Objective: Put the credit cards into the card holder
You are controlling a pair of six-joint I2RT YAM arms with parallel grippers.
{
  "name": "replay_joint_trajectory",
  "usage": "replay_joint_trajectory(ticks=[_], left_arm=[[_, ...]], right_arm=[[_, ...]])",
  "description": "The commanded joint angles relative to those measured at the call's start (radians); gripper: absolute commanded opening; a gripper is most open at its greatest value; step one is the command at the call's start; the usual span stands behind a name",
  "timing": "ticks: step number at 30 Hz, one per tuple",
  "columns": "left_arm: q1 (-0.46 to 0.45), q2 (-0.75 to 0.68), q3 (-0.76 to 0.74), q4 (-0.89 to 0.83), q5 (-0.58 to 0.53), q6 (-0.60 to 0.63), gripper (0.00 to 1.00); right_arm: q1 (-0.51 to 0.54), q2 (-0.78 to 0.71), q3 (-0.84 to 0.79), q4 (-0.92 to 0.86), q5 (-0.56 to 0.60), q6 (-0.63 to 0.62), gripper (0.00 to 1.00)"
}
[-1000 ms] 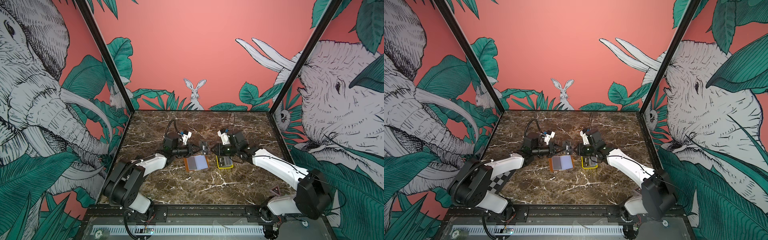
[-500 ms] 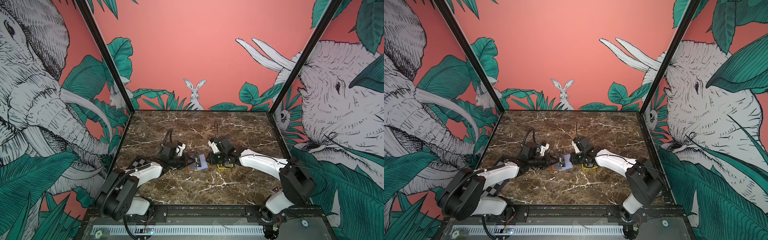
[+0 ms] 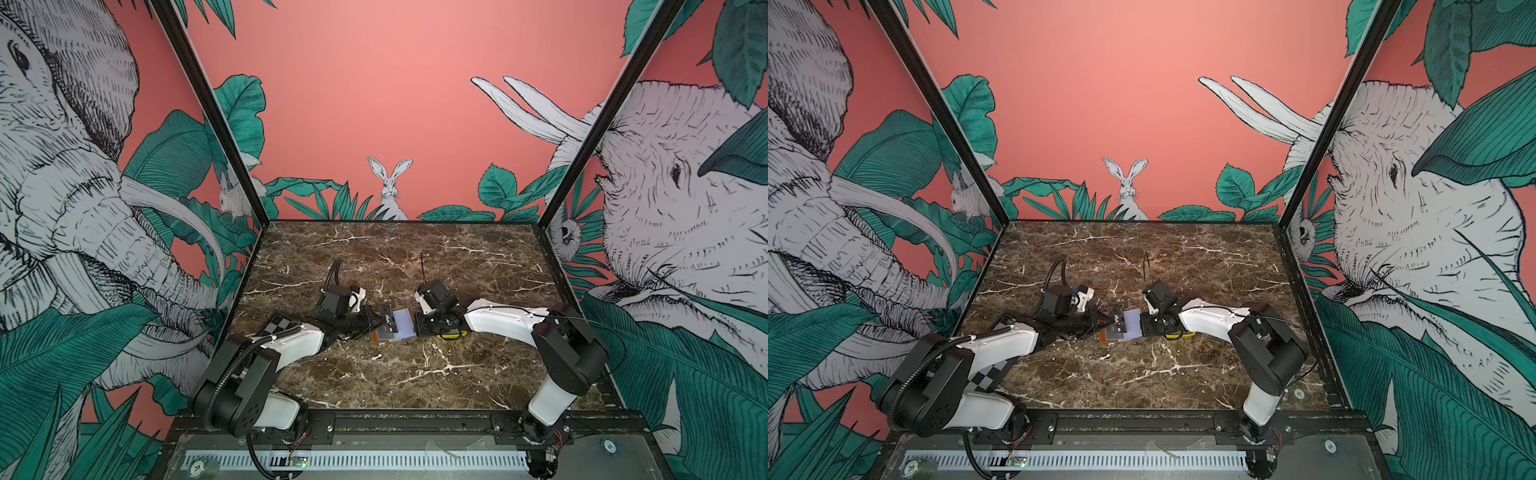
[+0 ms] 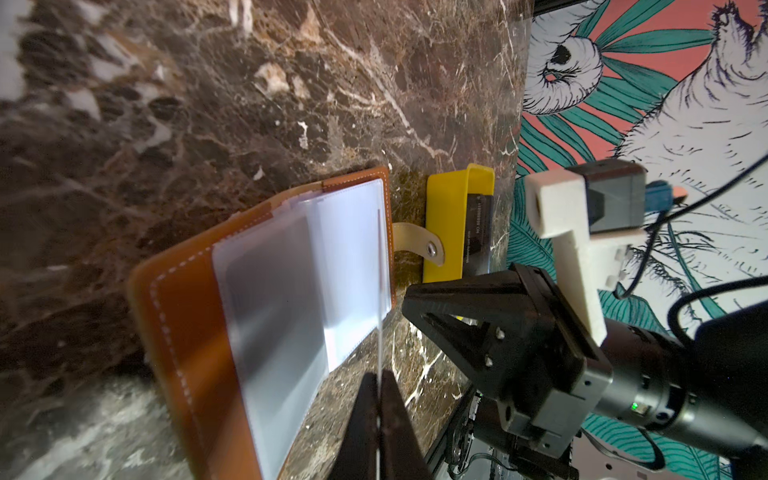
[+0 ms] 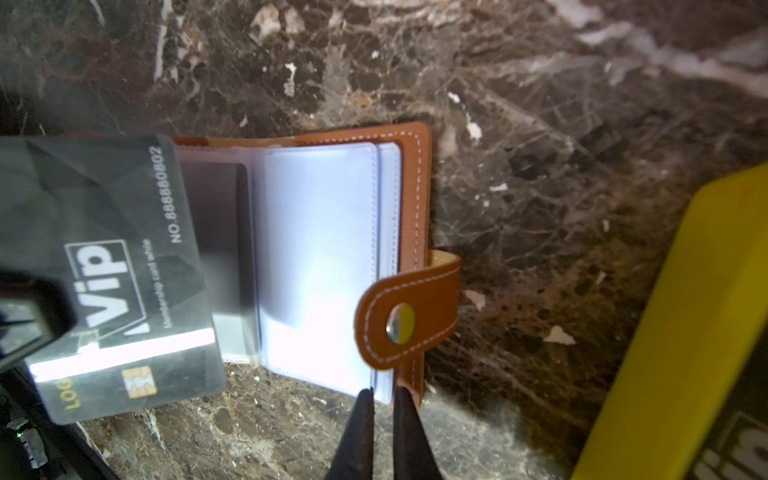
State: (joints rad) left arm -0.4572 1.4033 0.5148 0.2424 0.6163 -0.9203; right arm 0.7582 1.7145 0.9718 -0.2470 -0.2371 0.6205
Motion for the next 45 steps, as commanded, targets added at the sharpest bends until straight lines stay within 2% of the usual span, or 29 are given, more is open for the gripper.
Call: replay_joint_trajectory(ticks=[1,13,20,23,29,38,45], left_arm=[[0.003,0.003,-0.019,0.047,0.005,-0.01,0.07],[0.003,0.0,0.001,0.015,0.004,0.04,0.08],[0.003,0.002,0.001,-0.039,-0.007,0.058,0.09],[0.003,0.012,-0.008,-0.026,-0.045,0.032,0.08],[0.002,0.052,-0.036,0.098,-0.024,-0.036,0.05],[0.003,0.035,-0.037,0.049,-0.055,-0.051,0.0],[0.003,0.024,-0.068,0.043,-0.079,-0.092,0.0]], right_arm=[[0.007,0.023,0.03,-0.016,0.034,-0.005,0.12],[0.021,0.074,0.045,-0.067,0.073,-0.022,0.11],[0.047,0.085,0.074,-0.149,0.142,-0.042,0.11],[0.053,0.102,0.089,-0.183,0.159,-0.046,0.11],[0.064,0.115,0.1,-0.202,0.173,-0.047,0.11],[0.069,0.116,0.101,-0.212,0.188,-0.047,0.1],[0.07,0.123,0.103,-0.208,0.188,-0.045,0.1]])
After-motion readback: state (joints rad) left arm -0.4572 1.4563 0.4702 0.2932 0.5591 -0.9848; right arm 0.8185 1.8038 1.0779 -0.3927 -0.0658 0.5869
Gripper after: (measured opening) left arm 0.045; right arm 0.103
